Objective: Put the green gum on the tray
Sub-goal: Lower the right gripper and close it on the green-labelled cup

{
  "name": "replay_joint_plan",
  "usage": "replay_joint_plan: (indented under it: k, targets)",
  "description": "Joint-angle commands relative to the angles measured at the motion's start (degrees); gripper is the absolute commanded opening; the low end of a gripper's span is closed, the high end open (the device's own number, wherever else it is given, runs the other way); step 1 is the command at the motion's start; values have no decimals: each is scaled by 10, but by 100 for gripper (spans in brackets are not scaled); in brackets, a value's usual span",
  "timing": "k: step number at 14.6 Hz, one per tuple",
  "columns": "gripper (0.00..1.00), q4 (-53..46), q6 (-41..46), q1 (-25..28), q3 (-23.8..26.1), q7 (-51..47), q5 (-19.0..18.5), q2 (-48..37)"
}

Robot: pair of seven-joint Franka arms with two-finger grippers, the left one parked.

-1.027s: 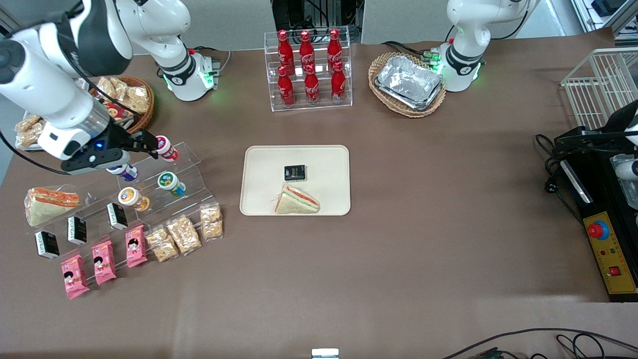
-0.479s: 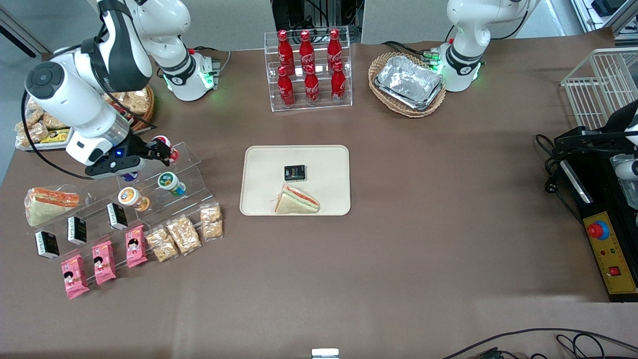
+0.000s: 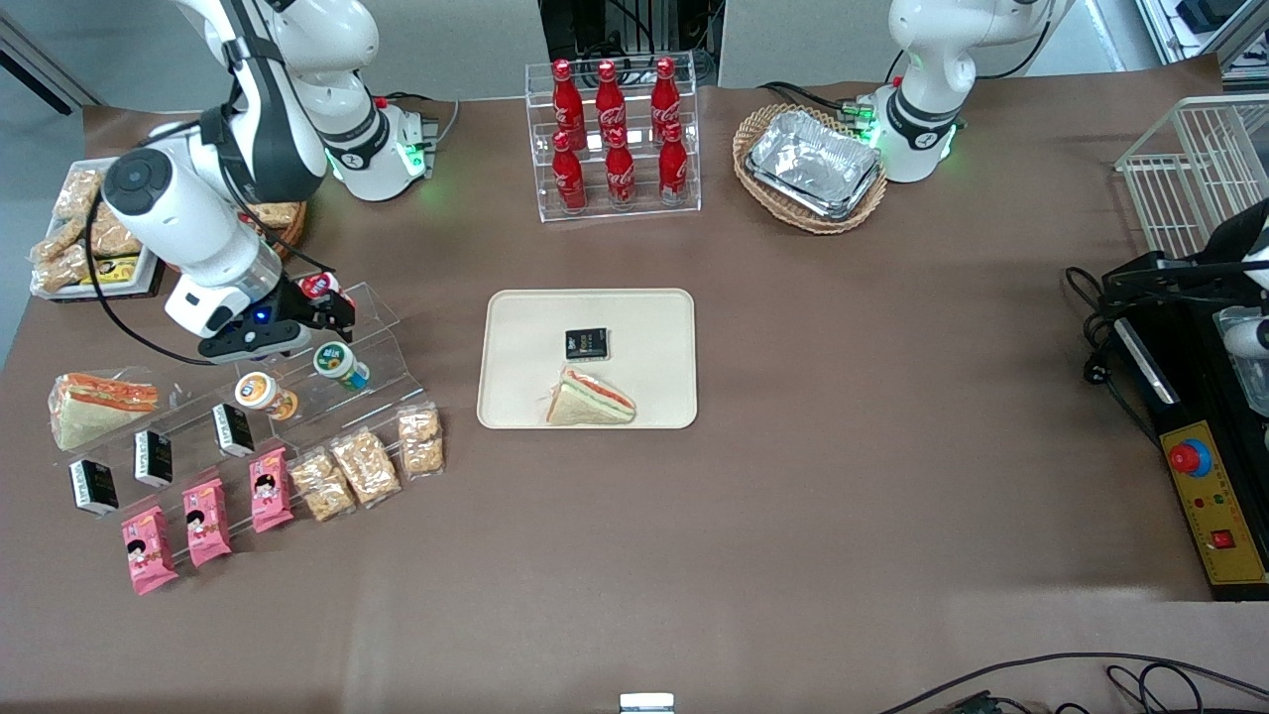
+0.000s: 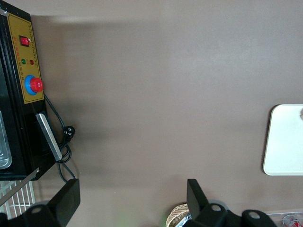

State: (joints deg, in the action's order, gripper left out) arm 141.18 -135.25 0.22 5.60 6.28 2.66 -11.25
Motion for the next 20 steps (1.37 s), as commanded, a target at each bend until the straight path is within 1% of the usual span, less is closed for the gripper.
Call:
replay_joint_plan:
  k: [1, 4, 7, 10, 11, 12, 13, 14, 16, 17, 19, 20]
  targets:
    - [100, 34, -71, 0, -1, -13, -6, 20]
    - [100, 48, -112, 1, 1, -21, -7, 41]
    - [100, 82, -170, 2, 1, -21, -7, 52]
    - [100, 88, -170, 2, 1, -22, -7, 51]
    - [96, 88, -169, 2, 1, -22, -7, 51]
    - [75, 87, -167, 2, 1, -23, -7, 51]
    - [57, 85, -165, 2, 1, -23, -6, 51]
    - [50, 83, -165, 2, 1, -23, -6, 52]
    - [45, 79, -157, 2, 1, -38, -7, 52]
    - [39, 71, -147, 2, 1, -42, -6, 51]
    - [39, 34, -94, 0, -1, -43, -6, 52]
    - [39, 7, -46, 0, -1, -43, -6, 49]
